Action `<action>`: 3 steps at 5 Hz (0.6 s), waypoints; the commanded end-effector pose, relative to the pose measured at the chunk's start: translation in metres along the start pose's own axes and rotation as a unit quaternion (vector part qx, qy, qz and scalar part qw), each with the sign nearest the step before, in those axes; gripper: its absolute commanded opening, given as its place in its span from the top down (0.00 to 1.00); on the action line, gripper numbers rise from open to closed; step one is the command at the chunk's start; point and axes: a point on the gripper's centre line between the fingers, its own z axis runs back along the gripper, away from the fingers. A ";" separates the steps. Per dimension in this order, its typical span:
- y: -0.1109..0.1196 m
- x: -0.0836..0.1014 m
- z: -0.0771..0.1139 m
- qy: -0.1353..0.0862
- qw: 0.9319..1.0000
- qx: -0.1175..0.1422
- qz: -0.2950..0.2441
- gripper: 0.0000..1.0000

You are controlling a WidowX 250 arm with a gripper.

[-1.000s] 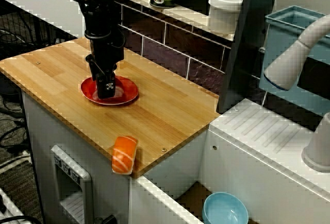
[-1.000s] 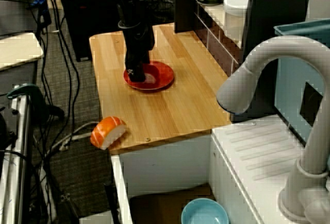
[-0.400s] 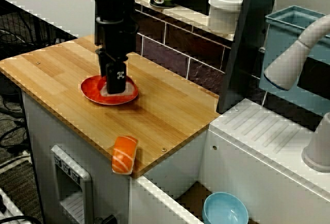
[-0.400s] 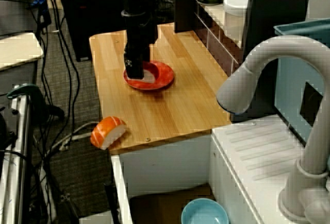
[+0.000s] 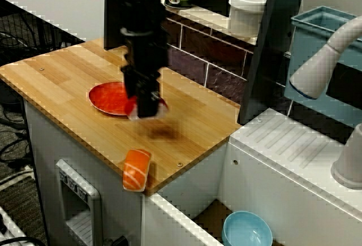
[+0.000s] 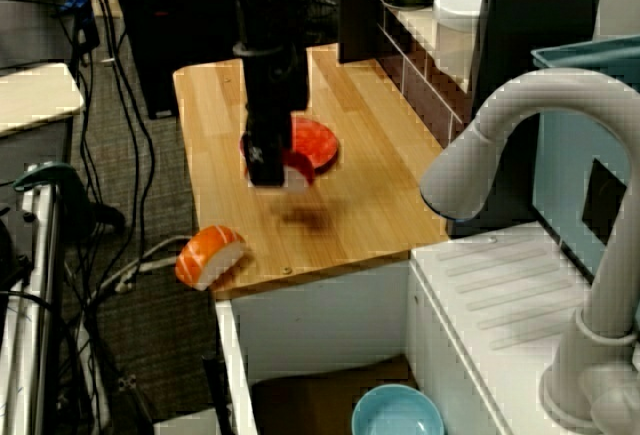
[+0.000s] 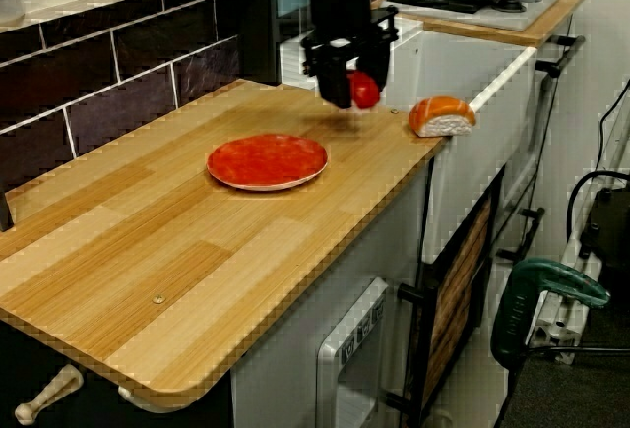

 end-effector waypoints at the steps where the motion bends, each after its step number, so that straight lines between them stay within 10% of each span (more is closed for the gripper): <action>1: -0.020 0.023 -0.012 -0.008 0.999 0.021 0.030 1.00; 3: -0.012 0.035 -0.009 -0.010 0.999 0.024 0.044 1.00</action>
